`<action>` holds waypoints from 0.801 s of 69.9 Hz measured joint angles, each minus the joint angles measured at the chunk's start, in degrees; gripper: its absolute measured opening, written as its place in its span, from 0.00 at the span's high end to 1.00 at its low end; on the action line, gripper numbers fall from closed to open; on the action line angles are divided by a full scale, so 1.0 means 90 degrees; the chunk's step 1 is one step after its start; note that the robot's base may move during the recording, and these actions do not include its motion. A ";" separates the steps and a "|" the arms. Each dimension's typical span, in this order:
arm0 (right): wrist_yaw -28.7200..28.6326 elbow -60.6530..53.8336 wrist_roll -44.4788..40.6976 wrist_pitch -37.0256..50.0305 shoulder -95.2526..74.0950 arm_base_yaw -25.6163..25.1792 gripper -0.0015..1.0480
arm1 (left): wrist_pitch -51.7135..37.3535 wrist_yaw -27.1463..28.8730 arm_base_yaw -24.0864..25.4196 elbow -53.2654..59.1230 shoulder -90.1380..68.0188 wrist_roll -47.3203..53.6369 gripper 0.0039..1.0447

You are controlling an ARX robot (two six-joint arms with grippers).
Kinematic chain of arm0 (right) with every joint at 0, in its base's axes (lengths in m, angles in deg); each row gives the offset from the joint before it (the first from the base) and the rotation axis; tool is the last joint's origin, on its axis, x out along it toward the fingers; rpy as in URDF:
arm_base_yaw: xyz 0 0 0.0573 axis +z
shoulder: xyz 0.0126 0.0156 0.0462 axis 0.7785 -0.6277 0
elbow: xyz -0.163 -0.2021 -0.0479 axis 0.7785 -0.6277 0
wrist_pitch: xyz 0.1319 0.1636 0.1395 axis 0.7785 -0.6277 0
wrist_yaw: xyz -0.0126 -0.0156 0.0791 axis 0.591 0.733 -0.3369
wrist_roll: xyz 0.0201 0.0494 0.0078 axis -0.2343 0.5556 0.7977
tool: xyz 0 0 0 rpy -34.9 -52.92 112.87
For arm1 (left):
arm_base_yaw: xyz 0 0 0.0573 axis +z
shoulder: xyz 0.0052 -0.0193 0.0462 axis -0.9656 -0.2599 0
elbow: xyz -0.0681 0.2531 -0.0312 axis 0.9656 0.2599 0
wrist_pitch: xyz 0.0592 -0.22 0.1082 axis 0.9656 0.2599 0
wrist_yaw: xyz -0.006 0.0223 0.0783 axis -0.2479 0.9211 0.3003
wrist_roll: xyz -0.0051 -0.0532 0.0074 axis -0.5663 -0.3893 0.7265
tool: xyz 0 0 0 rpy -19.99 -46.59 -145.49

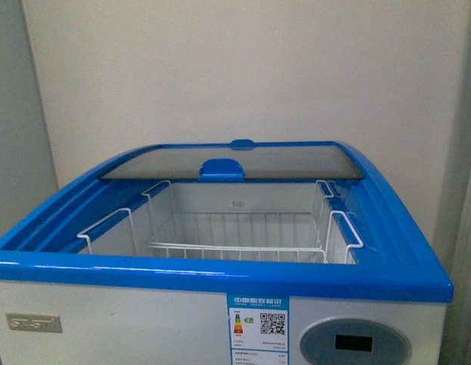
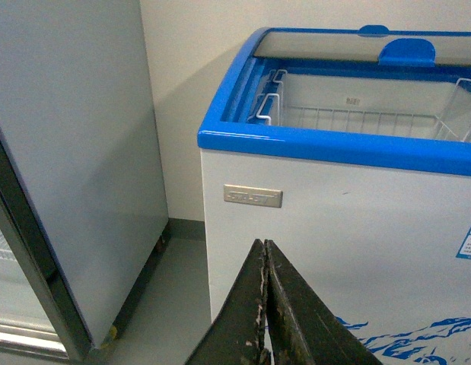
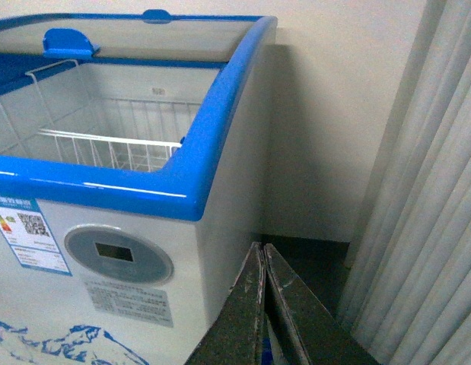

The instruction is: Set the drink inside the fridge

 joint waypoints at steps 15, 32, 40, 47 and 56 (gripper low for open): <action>0.0000 -0.0250 0.0000 -0.0398 0.0641 0.0000 0.97 | 0.0000 0.0000 0.0000 0.0000 0.0000 0.0000 0.98; 0.0000 -0.0471 0.0000 -0.0857 0.1328 0.0000 0.97 | 0.0000 0.0000 0.0000 0.0000 0.0000 0.0000 0.98; 0.0000 -0.0588 0.0002 -0.0809 0.1513 0.0000 0.97 | 0.0000 0.0000 0.0000 0.0000 0.0000 0.0000 0.98; 0.0000 -0.0588 0.0002 -0.1107 0.1851 0.0000 0.97 | 0.0000 0.0000 0.0000 0.0000 0.0000 0.0000 0.98; 0.0002 -0.0588 0.0002 -0.1443 0.2178 0.0000 0.97 | 0.0000 0.0000 0.0000 0.0000 0.0000 0.0000 0.98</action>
